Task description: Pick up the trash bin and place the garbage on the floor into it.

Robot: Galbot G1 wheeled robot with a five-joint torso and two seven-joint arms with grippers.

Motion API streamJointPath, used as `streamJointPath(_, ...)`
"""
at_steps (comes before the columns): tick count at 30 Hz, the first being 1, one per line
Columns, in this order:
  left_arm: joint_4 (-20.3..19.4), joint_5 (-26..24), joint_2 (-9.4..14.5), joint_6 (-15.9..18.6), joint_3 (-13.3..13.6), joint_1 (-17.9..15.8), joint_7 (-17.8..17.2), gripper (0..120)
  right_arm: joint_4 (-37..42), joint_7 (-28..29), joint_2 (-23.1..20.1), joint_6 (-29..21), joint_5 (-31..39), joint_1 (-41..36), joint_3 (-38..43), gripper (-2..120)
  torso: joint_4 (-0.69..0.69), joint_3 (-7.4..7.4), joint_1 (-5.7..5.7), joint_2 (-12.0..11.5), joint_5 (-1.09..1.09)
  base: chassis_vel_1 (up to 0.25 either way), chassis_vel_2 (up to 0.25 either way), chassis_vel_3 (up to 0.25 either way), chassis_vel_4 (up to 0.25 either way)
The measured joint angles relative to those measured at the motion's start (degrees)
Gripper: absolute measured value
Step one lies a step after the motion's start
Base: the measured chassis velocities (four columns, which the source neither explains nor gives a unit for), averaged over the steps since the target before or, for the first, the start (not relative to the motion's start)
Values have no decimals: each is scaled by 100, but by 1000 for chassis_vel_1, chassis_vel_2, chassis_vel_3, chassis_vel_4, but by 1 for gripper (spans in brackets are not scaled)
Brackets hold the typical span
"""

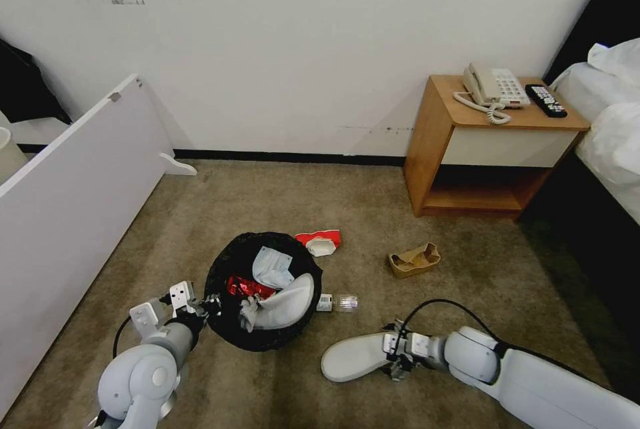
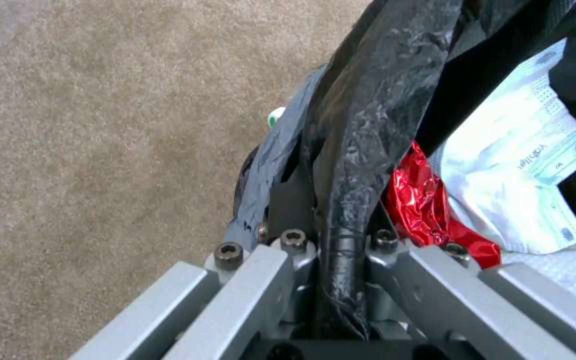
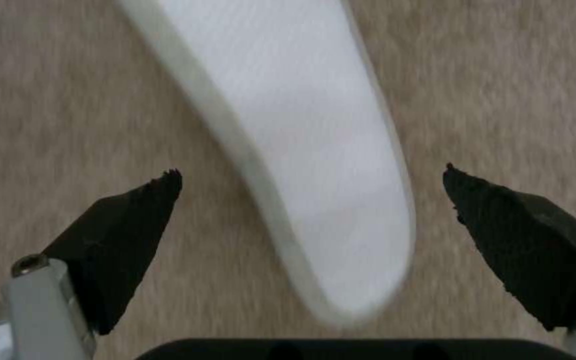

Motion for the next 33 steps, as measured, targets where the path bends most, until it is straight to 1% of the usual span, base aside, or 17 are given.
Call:
streamJointPath(2, -13, 32, -24, -8, 9, 19, 16, 1, 70, -2, -120, 10, -8, -58, 43, 100, 0, 0, 0, 0, 0, 0, 0, 0, 0)
streamJointPath(5, -24, 52, -32, -14, 12, 36, 29, 1, 124, -4, -181, 10, -25, -76, 73, 100, 0, 0, 0, 0, 0, 0, 0, 0, 0)
streamJointPath(10, -38, 63, -38, -20, -2, 59, 42, 1, 91, -11, -179, 19, -86, -73, 85, 100, 0, 0, 0, 0, 0, 0, 0, 0, 0)
streamJointPath(15, -59, 64, -33, -33, -41, 95, 59, 1, -204, -67, -23, 152, -417, -60, 132, 100, 0, 0, 0, 0, 0, 0, 0, 0, 0)
streamJointPath(25, -58, 64, -35, -41, -61, 114, 72, 1, -516, -79, 247, 216, -538, -25, 123, 100, 0, 0, 0, 0, -1, 0, 0, 0, 0)
streamJointPath(33, 24, 61, -50, -55, -49, 75, 81, 1, -834, -91, 499, 338, -662, 5, 119, 100, 0, 1, 0, 0, -1, 0, 0, 0, 0)
